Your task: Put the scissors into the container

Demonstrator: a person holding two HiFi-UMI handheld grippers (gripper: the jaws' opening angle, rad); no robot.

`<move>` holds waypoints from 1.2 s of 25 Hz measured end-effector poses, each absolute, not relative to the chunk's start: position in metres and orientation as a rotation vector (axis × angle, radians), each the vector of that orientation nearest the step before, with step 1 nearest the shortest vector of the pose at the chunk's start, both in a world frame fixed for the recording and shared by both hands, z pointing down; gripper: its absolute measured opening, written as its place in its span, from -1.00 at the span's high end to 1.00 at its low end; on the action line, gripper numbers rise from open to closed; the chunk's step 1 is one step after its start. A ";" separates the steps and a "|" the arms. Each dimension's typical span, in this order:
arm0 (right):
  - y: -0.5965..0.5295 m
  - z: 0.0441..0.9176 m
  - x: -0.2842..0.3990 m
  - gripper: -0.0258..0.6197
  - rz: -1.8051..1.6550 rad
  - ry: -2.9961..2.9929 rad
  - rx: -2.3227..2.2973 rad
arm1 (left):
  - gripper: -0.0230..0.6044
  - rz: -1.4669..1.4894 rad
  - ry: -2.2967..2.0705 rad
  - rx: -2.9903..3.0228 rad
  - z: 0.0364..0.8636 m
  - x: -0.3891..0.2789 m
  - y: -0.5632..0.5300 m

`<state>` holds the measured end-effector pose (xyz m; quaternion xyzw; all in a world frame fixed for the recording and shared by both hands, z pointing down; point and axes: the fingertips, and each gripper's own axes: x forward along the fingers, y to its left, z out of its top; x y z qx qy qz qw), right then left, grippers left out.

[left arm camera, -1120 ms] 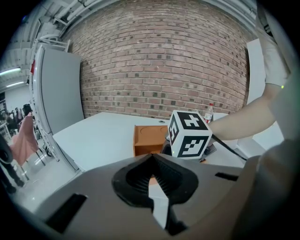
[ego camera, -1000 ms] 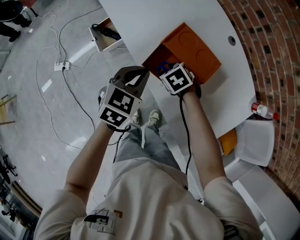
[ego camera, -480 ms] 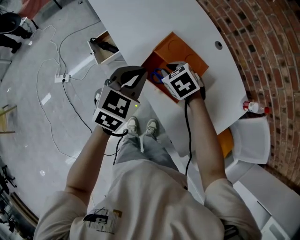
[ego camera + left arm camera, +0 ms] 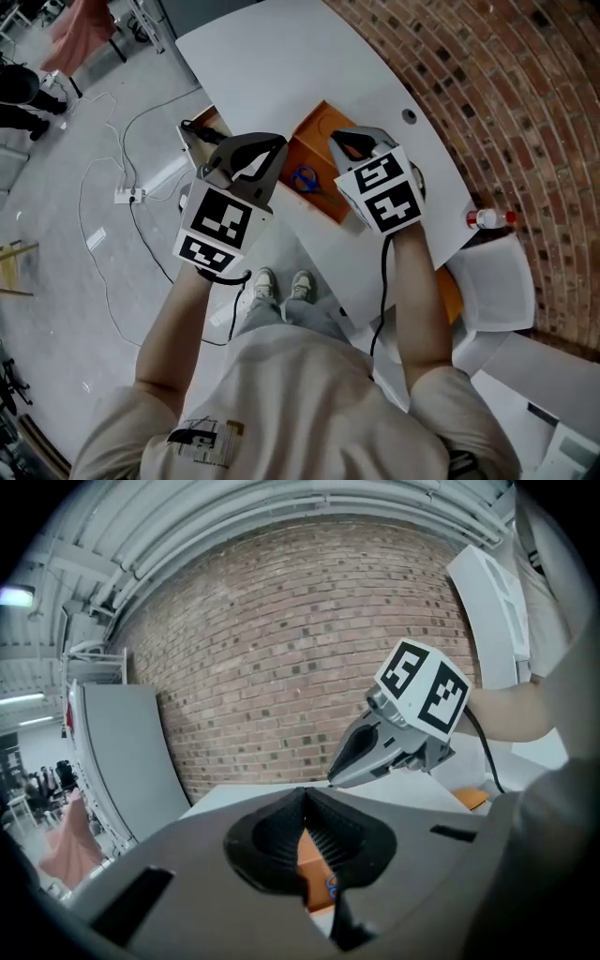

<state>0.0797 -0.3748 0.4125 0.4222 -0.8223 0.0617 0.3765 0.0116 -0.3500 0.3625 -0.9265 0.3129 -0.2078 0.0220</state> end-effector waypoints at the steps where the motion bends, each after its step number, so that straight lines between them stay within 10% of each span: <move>1: -0.372 0.397 0.079 0.87 0.134 -2.121 1.101 | 0.90 -0.620 0.971 -2.862 0.352 0.011 -0.349; 30: -0.213 0.206 0.081 0.89 -0.186 -2.554 1.535 | 0.90 -0.190 1.002 -2.806 0.224 -0.034 -0.241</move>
